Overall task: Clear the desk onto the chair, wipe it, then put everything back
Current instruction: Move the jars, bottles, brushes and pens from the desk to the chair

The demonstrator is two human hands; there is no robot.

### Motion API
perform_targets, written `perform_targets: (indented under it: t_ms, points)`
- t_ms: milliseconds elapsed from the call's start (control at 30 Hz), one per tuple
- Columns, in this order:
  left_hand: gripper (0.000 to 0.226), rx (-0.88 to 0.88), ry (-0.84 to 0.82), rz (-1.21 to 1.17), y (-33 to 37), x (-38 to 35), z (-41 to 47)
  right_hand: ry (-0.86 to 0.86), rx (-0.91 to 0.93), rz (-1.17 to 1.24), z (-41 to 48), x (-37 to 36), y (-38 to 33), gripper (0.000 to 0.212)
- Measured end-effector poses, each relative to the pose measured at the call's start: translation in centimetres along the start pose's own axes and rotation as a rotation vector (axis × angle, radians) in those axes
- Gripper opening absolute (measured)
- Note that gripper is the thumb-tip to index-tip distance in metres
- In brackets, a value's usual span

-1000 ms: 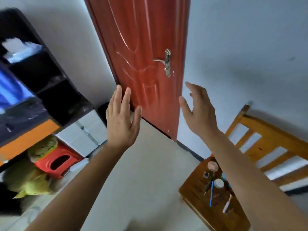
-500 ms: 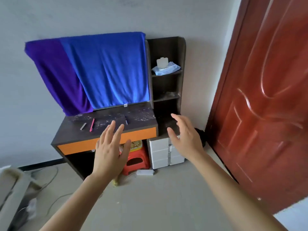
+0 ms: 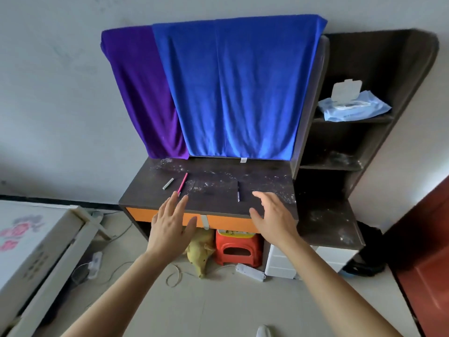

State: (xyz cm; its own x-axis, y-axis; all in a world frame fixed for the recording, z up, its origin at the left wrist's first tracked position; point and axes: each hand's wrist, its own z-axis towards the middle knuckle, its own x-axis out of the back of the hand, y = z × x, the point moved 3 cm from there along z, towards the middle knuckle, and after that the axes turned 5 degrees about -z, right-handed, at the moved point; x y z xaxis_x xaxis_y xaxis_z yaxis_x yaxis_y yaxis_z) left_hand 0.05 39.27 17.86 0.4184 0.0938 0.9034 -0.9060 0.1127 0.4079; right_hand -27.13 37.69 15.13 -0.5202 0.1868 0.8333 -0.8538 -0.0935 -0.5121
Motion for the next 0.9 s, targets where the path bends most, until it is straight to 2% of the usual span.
perform_targets:
  t_ms: [267,467,700,900]
  points:
    - [0.063,0.179,-0.072,0.023,-2.7,-3.0,9.7,-0.32,-0.089,-0.076,12.3,-5.8,4.2,0.047]
    - [0.063,0.25,-0.172,0.035,-9.2,-5.7,15.5,-0.442,-0.166,-0.109,16.8,-12.0,5.4,0.048]
    - [0.063,0.255,-0.293,-0.043,-16.3,-9.4,25.9,-0.475,-0.453,-0.156,21.2,-17.0,6.2,0.062]
    - [0.067,0.264,-0.47,-0.072,-20.8,-13.6,31.6,-0.481,-0.743,-0.182,22.2,-20.8,6.0,0.068]
